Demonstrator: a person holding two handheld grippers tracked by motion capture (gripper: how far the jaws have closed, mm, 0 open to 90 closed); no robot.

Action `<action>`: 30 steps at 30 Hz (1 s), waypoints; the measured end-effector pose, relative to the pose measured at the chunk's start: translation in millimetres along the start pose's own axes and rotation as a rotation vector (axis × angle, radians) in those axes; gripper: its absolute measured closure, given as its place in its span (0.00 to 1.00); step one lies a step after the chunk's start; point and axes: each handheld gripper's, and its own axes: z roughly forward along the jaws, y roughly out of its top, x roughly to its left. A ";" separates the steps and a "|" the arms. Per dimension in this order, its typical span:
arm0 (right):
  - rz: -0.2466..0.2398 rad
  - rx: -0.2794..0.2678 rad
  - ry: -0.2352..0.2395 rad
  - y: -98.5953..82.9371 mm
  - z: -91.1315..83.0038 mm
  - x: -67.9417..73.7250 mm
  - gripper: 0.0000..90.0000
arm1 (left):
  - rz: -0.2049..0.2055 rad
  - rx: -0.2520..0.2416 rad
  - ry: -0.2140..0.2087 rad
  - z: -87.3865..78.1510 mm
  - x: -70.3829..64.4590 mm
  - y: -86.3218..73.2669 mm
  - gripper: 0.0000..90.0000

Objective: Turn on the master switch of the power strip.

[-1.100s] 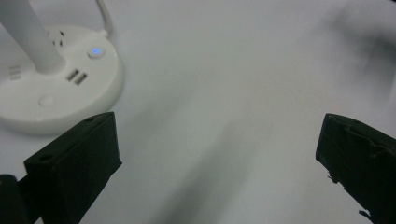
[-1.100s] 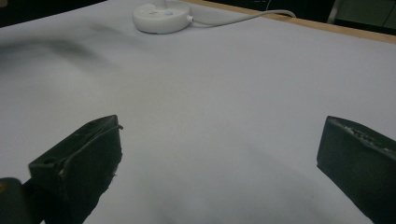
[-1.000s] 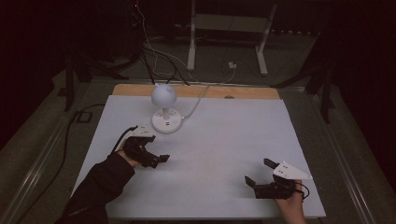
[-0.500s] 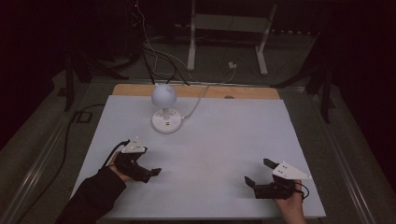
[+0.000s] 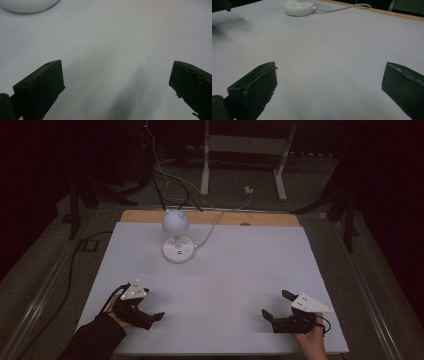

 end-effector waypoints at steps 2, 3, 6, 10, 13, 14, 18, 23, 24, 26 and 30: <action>0.001 0.004 0.002 -0.1 0.4 0.2 0.00 | 0.002 0.008 0.002 -1.0 -1.4 -4.8 0.00; 0.000 0.004 0.003 -0.1 0.5 0.4 0.00 | 0.004 0.011 0.006 -1.6 -2.4 -7.1 0.00; -0.002 0.005 0.004 0.1 0.2 1.0 0.00 | -0.002 0.005 0.012 -4.8 -5.4 -13.7 0.00; 0.002 0.006 0.004 -0.5 0.3 -0.2 0.00 | -0.017 0.004 0.021 -8.7 -7.8 -22.9 0.00; 0.002 0.006 0.005 -0.5 0.3 0.0 0.00 | -0.028 0.008 0.029 -10.2 -8.5 -29.4 0.00; 0.003 0.007 0.005 -0.4 0.2 0.6 0.00 | -0.031 0.009 0.030 -11.1 -8.4 -31.2 0.00; 0.000 0.008 0.005 -0.6 0.4 0.4 0.00 | -0.041 0.002 0.049 -14.3 -9.1 -38.3 0.00; 0.006 0.005 0.008 -0.6 0.9 -0.6 0.00 | -0.048 -0.012 0.080 -13.6 -5.1 -46.8 0.00; 0.006 0.007 0.009 -0.8 1.2 -0.8 0.00 | -0.051 -0.015 0.078 -12.1 -4.9 -47.3 0.00; 0.006 0.011 0.013 -1.1 1.9 -1.0 0.00 | -0.043 -0.023 0.087 -10.8 -5.6 -46.5 0.00; 0.004 0.012 0.016 -1.0 2.3 -0.9 0.00 | -0.034 -0.044 0.091 -11.1 -7.0 -44.2 0.00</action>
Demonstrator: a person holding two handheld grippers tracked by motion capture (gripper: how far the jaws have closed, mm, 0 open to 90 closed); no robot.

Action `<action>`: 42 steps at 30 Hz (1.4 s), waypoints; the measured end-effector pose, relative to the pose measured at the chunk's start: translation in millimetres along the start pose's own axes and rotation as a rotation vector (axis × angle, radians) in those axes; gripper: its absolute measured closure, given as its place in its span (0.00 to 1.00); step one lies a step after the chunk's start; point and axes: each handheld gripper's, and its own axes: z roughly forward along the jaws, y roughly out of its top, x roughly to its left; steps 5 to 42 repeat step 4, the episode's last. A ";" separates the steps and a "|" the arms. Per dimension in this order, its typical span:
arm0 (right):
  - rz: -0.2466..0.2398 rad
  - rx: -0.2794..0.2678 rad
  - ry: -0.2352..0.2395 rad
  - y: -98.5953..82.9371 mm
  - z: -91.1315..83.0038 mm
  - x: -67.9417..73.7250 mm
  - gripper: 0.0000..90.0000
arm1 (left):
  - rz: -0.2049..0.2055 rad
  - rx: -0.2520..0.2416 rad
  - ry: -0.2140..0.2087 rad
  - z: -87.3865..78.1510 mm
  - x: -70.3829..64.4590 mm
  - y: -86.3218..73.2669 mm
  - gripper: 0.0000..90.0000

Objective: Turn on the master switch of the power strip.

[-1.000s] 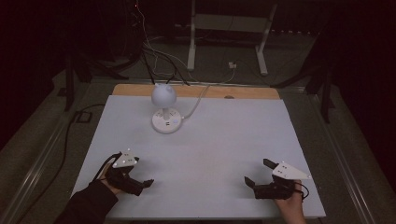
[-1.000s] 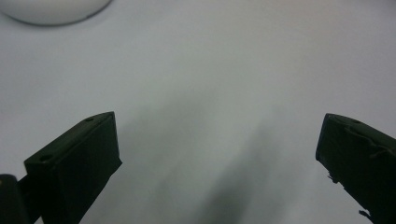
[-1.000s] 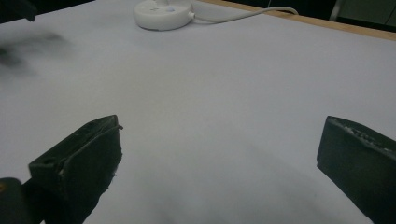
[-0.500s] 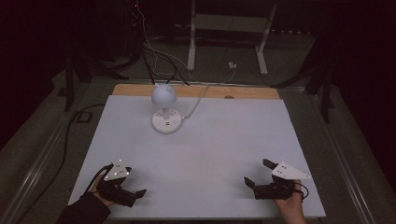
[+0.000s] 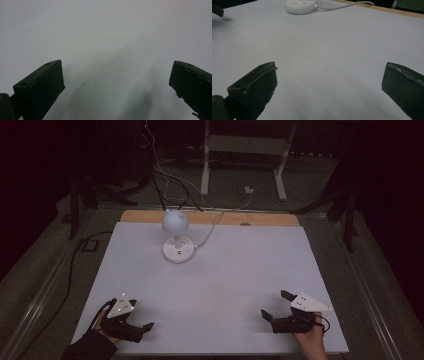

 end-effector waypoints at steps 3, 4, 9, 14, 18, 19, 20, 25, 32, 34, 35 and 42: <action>0.000 0.002 0.002 0.0 0.4 0.2 0.00 | -0.004 -0.008 -0.002 -1.4 0.2 0.1 0.00; 0.000 0.003 0.002 0.1 0.5 0.4 0.00 | -0.004 -0.008 -0.002 -1.4 0.2 0.1 0.00; 0.000 0.003 0.002 0.1 0.5 0.4 0.00 | -0.004 -0.008 -0.002 -1.4 0.2 0.1 0.00; 0.000 0.003 0.002 0.1 0.5 0.4 0.00 | -0.004 -0.008 -0.002 -1.4 0.2 0.1 0.00; 0.000 0.003 0.002 0.1 0.5 0.4 0.00 | -0.004 -0.008 -0.002 -1.4 0.2 0.1 0.00; 0.000 0.003 0.002 0.1 0.5 0.4 0.00 | -0.004 -0.008 -0.002 -1.4 0.2 0.1 0.00; 0.000 0.003 0.002 0.1 0.5 0.4 0.00 | -0.004 -0.008 -0.002 -1.4 0.2 0.1 0.00; 0.000 0.003 0.002 0.1 0.5 0.4 0.00 | -0.004 -0.008 -0.002 -1.4 0.2 0.1 0.00; 0.000 0.003 0.002 0.1 0.5 0.4 0.00 | -0.004 -0.008 -0.002 -1.4 0.2 0.1 0.00; 0.000 0.003 0.002 0.1 0.5 0.4 0.00 | -0.004 -0.008 -0.002 -1.4 0.2 0.1 0.00; 0.000 0.003 0.002 0.1 0.5 0.4 0.00 | -0.004 -0.008 -0.002 -1.4 0.2 0.1 0.00; 0.000 0.003 0.002 0.1 0.5 0.4 0.00 | -0.004 -0.008 -0.002 -1.4 0.2 0.1 0.00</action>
